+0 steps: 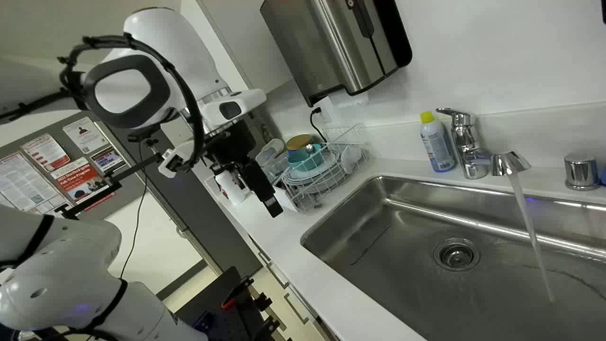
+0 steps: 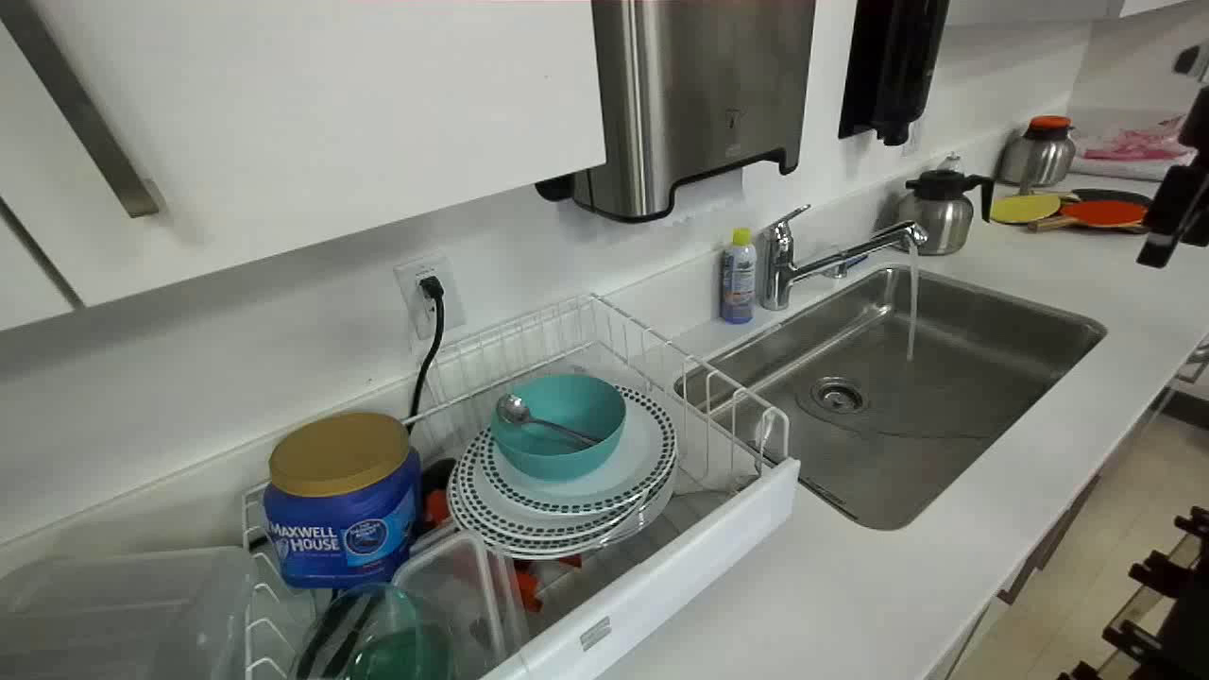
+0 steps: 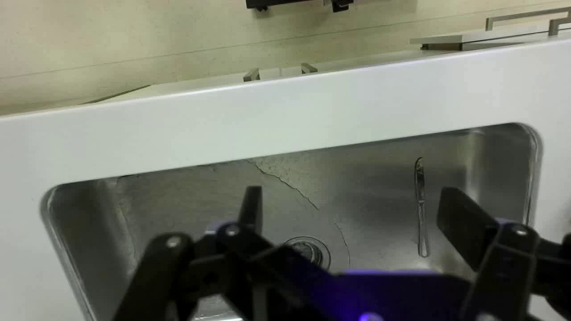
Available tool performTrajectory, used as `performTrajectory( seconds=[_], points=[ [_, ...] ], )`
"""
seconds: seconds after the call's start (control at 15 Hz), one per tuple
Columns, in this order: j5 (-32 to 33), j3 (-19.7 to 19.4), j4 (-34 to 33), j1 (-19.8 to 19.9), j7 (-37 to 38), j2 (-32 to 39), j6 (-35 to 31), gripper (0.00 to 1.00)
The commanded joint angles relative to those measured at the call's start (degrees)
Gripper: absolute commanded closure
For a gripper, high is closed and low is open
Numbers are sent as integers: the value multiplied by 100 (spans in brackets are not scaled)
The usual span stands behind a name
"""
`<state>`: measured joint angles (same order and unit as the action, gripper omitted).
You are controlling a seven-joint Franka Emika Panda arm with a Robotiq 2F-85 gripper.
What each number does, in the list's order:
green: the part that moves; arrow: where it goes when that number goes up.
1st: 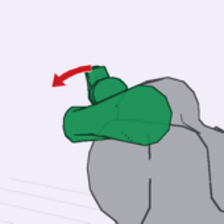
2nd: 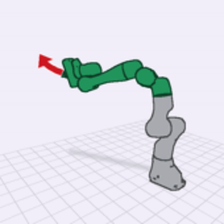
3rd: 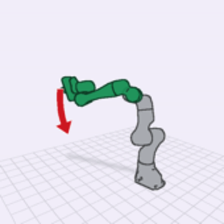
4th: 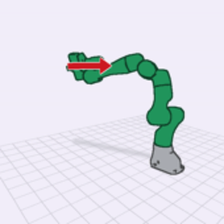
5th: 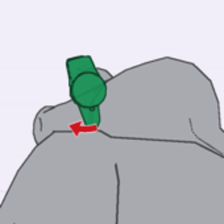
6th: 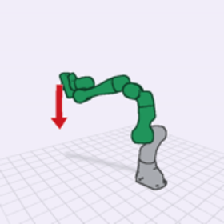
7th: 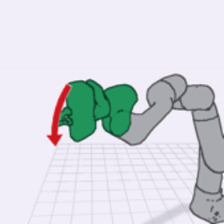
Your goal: Close the tap faucet
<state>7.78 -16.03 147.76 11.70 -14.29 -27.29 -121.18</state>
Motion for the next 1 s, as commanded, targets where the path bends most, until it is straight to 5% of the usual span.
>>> performTrajectory(
  seconds=[0.0, 0.47, 0.93],
  points=[
    [-22, 39, -7, 41, -18, 6, 7, 0],
    [-50, 49, -43, 27, 28, 59, -51, 0],
    [-707, 71, -827, -65, 730, 965, -1163, 0]
  ],
)
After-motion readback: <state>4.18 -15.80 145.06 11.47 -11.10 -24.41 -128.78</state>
